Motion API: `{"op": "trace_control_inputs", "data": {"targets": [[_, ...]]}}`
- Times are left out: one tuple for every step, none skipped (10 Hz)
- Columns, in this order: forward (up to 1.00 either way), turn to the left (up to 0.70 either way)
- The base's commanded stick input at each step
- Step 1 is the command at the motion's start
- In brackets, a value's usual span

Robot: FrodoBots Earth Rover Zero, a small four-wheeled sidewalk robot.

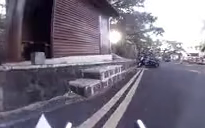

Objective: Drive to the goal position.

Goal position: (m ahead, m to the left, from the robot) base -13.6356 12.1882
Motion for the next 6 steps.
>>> {"op": "trace_control_inputs", "data": {"targets": [[0.00,0.50],[0.00,0.50],[0.00,0.50],[0.00,0.50],[0.00,0.50],[0.00,0.50]]}}
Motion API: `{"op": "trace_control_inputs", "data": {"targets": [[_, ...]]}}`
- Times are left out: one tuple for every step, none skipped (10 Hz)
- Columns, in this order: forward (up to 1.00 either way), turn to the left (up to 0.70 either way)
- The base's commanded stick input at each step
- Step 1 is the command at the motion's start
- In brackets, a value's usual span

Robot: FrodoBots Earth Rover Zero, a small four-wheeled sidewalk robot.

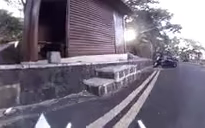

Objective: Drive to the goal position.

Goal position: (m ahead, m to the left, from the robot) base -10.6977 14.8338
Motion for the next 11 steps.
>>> {"op": "trace_control_inputs", "data": {"targets": [[0.00,0.50],[0.00,0.50],[0.00,0.50],[0.00,0.50],[0.00,0.50],[0.00,0.50],[0.00,0.50],[0.00,0.50],[0.00,0.50],[0.00,0.50],[0.00,0.50]]}}
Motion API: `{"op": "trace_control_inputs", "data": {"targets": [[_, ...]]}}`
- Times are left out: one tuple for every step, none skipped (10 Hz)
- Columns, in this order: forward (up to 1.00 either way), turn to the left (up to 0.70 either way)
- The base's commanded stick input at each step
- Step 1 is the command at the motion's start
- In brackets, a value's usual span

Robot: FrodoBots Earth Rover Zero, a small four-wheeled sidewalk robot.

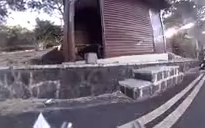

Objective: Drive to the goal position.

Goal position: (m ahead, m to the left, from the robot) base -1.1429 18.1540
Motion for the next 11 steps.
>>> {"op": "trace_control_inputs", "data": {"targets": [[0.00,0.50],[0.00,0.50],[0.00,0.50],[0.00,0.50],[0.00,0.50],[0.00,0.50],[0.00,0.50],[0.00,0.50],[0.00,0.50],[0.00,0.50],[0.00,0.50]]}}
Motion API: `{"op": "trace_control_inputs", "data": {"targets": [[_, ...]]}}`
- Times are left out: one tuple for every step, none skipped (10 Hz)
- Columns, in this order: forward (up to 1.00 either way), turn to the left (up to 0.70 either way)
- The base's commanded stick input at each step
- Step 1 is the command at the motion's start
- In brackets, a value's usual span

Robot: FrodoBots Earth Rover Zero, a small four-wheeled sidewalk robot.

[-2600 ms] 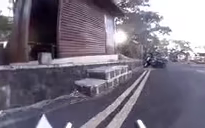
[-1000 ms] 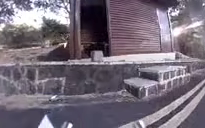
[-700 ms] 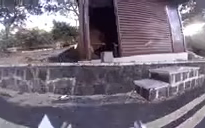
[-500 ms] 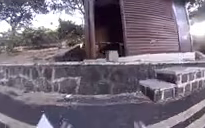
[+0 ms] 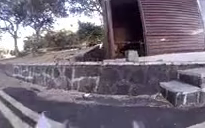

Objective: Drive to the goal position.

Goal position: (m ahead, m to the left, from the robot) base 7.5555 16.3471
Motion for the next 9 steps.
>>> {"op": "trace_control_inputs", "data": {"targets": [[0.00,0.50],[0.00,0.50],[0.00,0.50],[0.00,0.50],[0.00,0.50],[0.00,0.50],[0.00,0.50],[0.00,0.50],[0.00,0.50]]}}
